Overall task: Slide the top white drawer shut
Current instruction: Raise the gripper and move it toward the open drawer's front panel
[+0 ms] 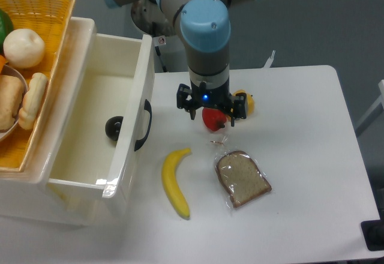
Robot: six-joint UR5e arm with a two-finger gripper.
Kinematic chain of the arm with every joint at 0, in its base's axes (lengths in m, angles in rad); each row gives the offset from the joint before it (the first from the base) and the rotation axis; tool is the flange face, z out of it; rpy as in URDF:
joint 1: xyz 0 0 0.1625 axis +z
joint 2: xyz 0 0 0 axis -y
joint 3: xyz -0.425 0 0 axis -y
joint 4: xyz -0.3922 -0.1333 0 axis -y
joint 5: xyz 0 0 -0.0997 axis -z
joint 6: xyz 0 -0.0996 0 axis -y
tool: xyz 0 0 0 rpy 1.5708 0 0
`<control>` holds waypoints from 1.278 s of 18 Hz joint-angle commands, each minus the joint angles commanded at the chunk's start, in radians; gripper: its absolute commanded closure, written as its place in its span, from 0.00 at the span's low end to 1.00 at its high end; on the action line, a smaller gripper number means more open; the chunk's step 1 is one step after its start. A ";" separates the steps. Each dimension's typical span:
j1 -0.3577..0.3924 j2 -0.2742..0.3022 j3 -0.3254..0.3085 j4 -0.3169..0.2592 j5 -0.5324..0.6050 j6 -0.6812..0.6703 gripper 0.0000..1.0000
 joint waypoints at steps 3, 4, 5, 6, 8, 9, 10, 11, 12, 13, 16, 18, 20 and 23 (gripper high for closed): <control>0.002 -0.008 0.005 0.012 -0.003 -0.003 0.00; 0.002 -0.008 0.005 0.017 -0.002 -0.003 0.00; 0.002 -0.014 0.005 0.017 -0.003 -0.003 0.00; 0.002 -0.018 0.002 0.017 -0.002 -0.003 0.00; 0.002 -0.031 -0.006 0.017 0.002 -0.014 0.00; 0.000 -0.041 -0.008 0.017 0.003 -0.030 0.00; 0.000 -0.043 -0.008 0.017 0.003 -0.043 0.00; 0.000 -0.051 -0.008 0.015 0.003 -0.054 0.00; 0.000 -0.058 -0.012 0.015 0.003 -0.060 0.00; -0.003 -0.069 -0.021 0.017 0.005 -0.061 0.00; -0.006 -0.080 -0.047 0.017 0.002 -0.057 0.00; -0.009 -0.097 -0.052 0.019 -0.003 -0.060 0.00; -0.014 -0.120 -0.046 0.019 -0.020 -0.086 0.00; -0.021 -0.141 -0.040 0.017 -0.043 -0.147 0.00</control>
